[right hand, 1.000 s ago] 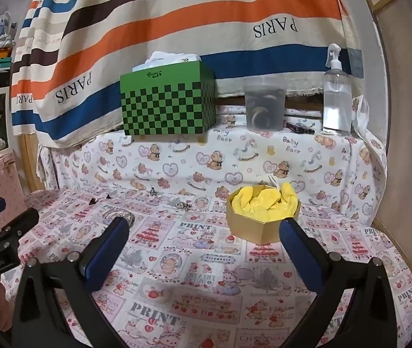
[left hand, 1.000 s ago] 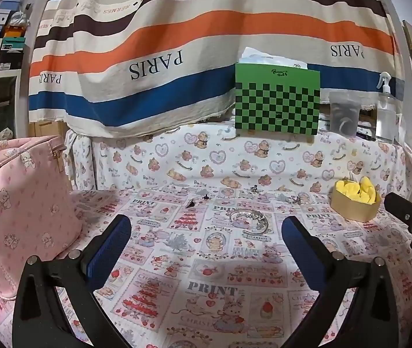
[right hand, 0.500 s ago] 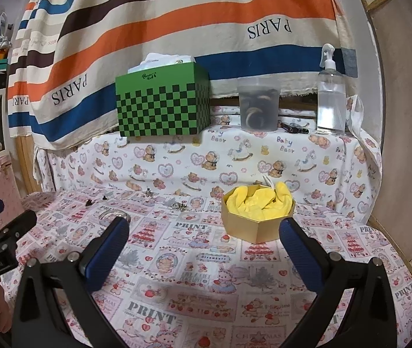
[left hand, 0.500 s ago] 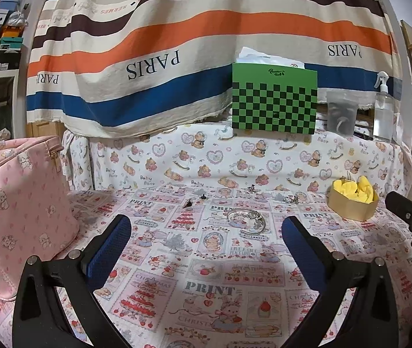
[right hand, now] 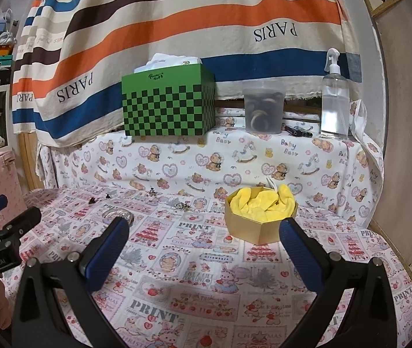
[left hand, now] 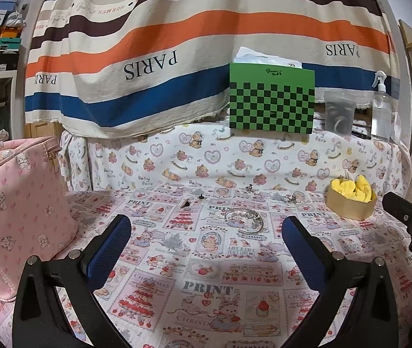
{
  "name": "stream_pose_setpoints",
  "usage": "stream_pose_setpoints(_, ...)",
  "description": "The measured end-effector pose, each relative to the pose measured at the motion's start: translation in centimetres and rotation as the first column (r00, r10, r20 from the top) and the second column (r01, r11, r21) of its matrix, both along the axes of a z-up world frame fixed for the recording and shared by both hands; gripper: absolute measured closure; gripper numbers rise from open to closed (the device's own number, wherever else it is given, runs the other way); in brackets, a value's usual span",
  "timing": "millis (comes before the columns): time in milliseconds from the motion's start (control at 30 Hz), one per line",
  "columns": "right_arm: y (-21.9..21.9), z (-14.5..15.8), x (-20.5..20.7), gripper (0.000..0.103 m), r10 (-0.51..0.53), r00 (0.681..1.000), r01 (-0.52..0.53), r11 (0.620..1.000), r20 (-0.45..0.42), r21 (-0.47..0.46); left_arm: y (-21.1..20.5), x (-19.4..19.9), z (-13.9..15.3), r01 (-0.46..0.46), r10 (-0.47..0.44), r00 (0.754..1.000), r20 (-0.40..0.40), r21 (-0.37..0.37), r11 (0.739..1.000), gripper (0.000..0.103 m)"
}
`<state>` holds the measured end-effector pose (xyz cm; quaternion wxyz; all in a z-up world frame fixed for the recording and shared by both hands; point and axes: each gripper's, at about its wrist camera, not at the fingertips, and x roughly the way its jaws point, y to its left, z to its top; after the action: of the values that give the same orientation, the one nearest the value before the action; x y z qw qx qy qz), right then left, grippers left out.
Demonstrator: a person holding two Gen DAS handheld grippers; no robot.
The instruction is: Organize jewelry
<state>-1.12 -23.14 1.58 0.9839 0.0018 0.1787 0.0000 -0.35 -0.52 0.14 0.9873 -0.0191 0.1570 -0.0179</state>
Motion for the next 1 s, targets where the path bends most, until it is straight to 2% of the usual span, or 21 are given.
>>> stream_pose_setpoints(100, 0.01, 0.0, 0.03, 0.0, 0.0, 1.0, 0.0, 1.0, 0.001, 0.0, -0.11, -0.09, -0.04, 0.009, -0.009, 1.0, 0.008, -0.002, 1.0, 0.0)
stream_pose_setpoints(133, 0.03, -0.02, 0.08, 0.0, 0.001, 1.0, -0.001, 1.0, 0.0, 0.0, -0.02, 0.08, -0.08, 0.006, -0.006, 0.999, -0.05, 0.013, 1.0, 0.0)
stream_pose_setpoints(200, 0.02, -0.03, 0.06, 0.0, 0.001, 1.0, -0.001, 1.0, -0.004, 0.001, -0.11, 0.09, -0.07, 0.0, 0.001, 0.999, -0.04, 0.034, 0.999, 0.0)
stream_pose_setpoints(300, 0.0, -0.06, 0.18, 0.0, 0.0, 1.0, 0.0, 1.0, -0.01, 0.005, 0.08, 0.19, -0.06, 0.0, 0.001, 0.998, -0.059, 0.015, 1.0, 0.0)
stream_pose_setpoints(700, 0.09, -0.05, 0.29, 0.0, 0.001, 1.0, -0.001, 1.0, -0.012, -0.003, 0.21, 0.24, -0.06, -0.004, 0.004, 0.999, -0.044, 0.018, 1.0, 0.0)
stream_pose_setpoints(833, 0.19, -0.08, 0.24, 0.0, 0.002, 1.0, -0.003, 1.0, -0.013, -0.013, 0.68, 0.21, 0.02, -0.049, 0.049, 0.997, -0.063, -0.004, 0.999, 0.0)
stream_pose_setpoints(1000, 0.05, -0.08, -0.01, 0.0, -0.004, 1.0, 0.004, 1.0, -0.001, -0.007, 0.38, 0.02, 0.02, -0.046, 0.047, 0.998, -0.042, 0.024, 0.999, 0.0)
